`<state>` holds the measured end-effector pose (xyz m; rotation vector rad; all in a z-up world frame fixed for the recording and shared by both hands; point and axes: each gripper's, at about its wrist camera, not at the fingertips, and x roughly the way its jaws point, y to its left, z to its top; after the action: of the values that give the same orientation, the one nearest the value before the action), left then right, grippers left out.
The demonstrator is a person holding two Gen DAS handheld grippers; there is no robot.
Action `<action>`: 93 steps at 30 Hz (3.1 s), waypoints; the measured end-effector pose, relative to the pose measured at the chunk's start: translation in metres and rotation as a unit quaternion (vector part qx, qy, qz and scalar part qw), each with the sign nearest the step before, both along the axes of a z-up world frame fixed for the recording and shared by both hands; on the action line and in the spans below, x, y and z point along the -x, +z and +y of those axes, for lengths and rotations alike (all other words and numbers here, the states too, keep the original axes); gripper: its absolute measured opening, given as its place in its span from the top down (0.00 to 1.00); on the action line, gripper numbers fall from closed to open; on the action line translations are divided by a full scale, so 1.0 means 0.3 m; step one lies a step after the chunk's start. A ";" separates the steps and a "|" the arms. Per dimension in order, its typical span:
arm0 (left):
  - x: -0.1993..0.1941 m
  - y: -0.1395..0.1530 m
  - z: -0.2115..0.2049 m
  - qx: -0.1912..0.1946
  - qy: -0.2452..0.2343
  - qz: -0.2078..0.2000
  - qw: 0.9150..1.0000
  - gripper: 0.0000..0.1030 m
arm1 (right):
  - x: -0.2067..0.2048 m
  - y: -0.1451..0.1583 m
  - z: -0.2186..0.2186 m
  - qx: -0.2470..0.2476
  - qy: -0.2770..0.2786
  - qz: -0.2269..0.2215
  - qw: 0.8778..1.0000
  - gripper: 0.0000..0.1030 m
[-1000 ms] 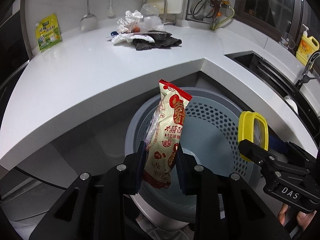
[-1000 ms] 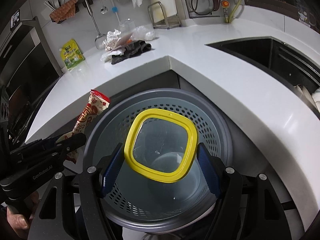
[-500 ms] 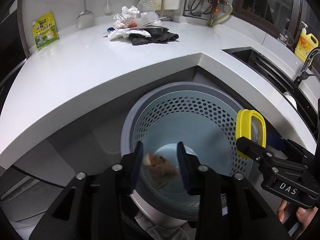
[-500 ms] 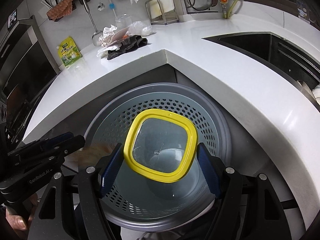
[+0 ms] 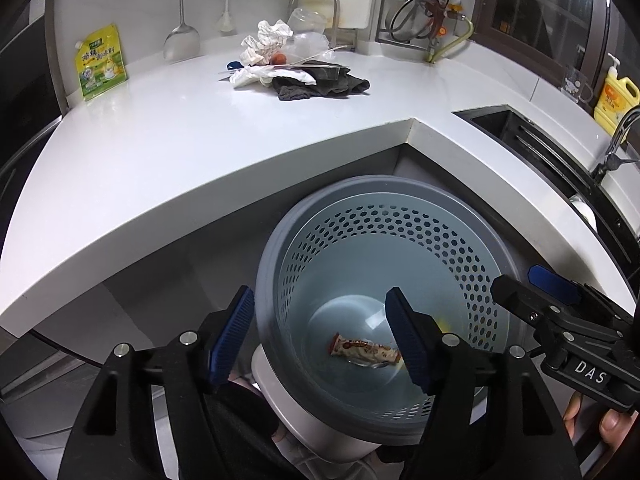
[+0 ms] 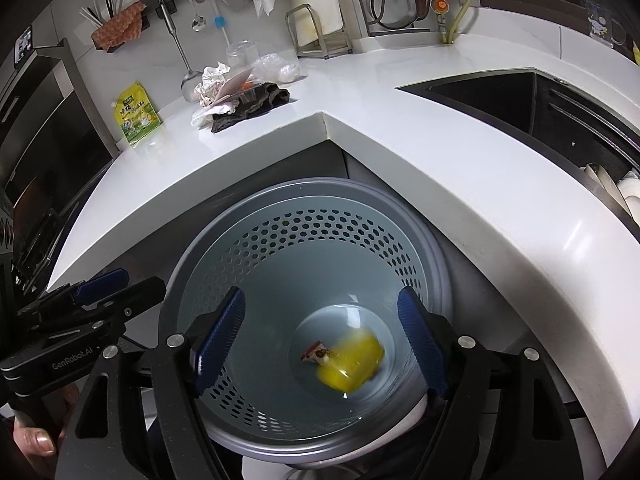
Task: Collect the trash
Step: 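Open the left gripper dropping the wrapper while the right drops the yellow lid, then move both open grippers back to the trash pile on the counter, then grasp the clear plastic cup with the right gripper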
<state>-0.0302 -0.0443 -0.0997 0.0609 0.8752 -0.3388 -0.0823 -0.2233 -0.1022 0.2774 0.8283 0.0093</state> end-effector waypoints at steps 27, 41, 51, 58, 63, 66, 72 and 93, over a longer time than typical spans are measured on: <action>0.014 0.066 0.054 0.019 0.017 -0.039 0.999 0.10 | 0.023 0.053 0.002 0.001 -0.007 -0.026 1.000 0.27; 0.005 0.122 0.080 0.006 0.030 -0.077 0.997 0.06 | 0.003 0.073 0.025 0.008 0.001 -0.039 0.999 0.25; -0.054 0.178 0.112 0.004 0.042 -0.091 0.995 0.06 | -0.068 0.134 0.045 0.032 0.019 -0.059 0.998 0.25; -0.133 0.220 0.135 0.008 0.053 -0.105 0.993 0.06 | -0.160 0.181 0.045 0.031 0.025 -0.074 0.996 0.24; -0.215 0.229 0.158 0.015 0.063 -0.103 0.993 0.06 | -0.235 0.195 0.054 0.033 0.028 -0.078 0.996 0.24; -0.271 0.228 0.170 0.020 0.070 -0.099 0.992 0.06 | -0.289 0.196 0.061 0.037 0.032 -0.075 0.996 0.24; -0.371 0.238 0.165 0.025 0.080 -0.100 0.992 0.06 | -0.394 0.203 0.062 0.038 0.039 -0.073 0.996 0.24; -0.685 0.244 0.157 -0.002 0.105 -0.110 0.988 0.06 | -0.842 0.277 0.074 0.027 0.082 -0.089 0.992 0.24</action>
<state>0.1752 0.0028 -0.0266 0.0088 0.6558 -0.1292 0.1702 -0.2010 -0.0189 0.1540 0.6709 0.1628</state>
